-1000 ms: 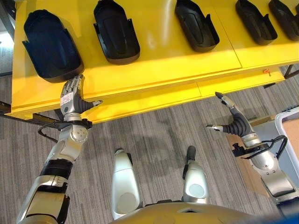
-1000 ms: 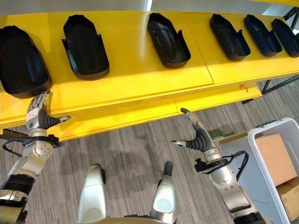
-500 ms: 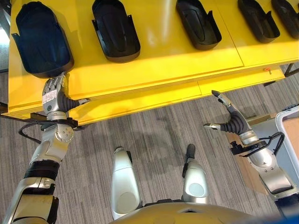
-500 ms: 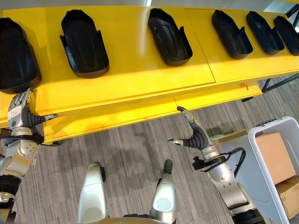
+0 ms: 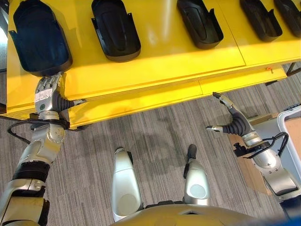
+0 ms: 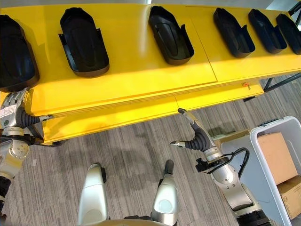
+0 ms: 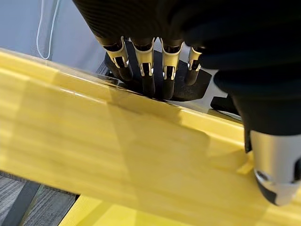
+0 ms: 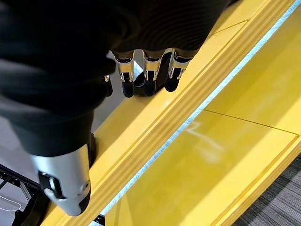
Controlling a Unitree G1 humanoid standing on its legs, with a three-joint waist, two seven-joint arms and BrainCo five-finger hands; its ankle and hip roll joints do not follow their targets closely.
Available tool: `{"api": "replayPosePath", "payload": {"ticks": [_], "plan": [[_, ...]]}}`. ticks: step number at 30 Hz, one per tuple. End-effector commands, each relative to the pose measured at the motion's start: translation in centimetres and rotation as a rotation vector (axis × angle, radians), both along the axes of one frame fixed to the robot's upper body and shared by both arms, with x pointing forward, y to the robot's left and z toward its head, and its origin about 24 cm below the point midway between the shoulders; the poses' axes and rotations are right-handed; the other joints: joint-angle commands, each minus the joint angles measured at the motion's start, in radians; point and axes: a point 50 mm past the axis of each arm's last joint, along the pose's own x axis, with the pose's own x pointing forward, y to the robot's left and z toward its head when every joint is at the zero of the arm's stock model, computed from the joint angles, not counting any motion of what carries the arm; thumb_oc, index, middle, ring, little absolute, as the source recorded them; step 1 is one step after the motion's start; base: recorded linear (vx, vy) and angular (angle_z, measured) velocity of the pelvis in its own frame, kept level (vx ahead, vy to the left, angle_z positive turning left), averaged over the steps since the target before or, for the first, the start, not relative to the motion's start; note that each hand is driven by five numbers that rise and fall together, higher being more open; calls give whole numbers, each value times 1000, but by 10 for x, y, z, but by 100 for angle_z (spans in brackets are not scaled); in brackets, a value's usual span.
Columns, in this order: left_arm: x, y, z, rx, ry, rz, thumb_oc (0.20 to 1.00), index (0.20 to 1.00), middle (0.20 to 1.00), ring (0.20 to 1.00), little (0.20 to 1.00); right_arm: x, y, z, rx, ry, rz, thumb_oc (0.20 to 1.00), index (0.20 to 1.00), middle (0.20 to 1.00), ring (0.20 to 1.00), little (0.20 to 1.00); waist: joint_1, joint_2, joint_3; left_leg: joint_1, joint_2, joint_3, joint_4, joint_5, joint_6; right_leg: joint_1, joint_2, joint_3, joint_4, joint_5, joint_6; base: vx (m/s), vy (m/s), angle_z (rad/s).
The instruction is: Move parts from the plastic box to the shelf.
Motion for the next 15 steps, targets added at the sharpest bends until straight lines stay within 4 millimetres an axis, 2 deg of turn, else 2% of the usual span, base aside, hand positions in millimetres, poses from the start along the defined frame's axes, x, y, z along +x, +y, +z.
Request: {"api": "replayPosePath", "payload": {"ticks": [1,8,15], "plan": [[-2,42,45,56,-118,206,1000,1000,1000,1000,1000,1,-13,18,-14,-77,-5,1000,1000,1000,1000,1000,21,16,-27,56,-43,79,-164,119,52,-56,-18,34,216,-106,2,0,0,0],[-1,58,71,105,-125,263,1000,1000,1000,1000,1000,0,-15,15,-23,-56,0,1000,1000,1000,1000,1000,13,17,-29,50,-42,83,-160,119,53,-64,-18,41,215,-100,6,0,0,0],[-10,73,82,87,-127,326,1000,1000,1000,1000,1000,-2,-17,14,-35,-40,0,1000,1000,1000,1000,1000,16,16,-32,45,-42,83,-154,118,54,-65,-18,43,210,-95,9,0,0,0]]}}
